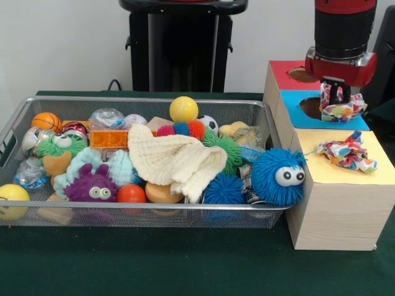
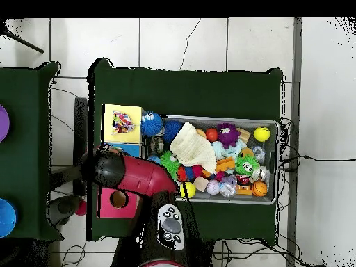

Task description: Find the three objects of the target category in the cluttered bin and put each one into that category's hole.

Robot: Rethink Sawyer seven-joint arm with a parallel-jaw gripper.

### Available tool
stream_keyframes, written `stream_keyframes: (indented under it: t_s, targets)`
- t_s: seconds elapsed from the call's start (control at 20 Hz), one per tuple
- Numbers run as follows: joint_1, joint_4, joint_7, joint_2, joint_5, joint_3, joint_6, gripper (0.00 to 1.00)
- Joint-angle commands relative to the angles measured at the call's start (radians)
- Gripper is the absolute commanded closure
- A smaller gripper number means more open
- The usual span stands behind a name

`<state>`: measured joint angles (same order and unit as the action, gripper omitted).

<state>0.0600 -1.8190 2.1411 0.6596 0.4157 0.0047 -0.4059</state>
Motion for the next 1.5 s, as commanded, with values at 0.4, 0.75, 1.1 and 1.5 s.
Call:
stream_keyframes:
  t_s: [0.4, 0.75, 1.1, 1.5]
  targets:
    - [-0.071, 0.039, 0.098, 0.02, -0.042, -0.021, -0.233, 1.0]
    - [-0.108, 0.08, 0.083, 0.128, -0.069, -0.031, -0.432, 1.0]
    - [-0.133, 0.111, 0.093, 0.161, -0.084, -0.027, -0.498, 1.0]
    - [-0.145, 0.158, 0.098, 0.131, -0.108, -0.029, -0.389, 1.0]
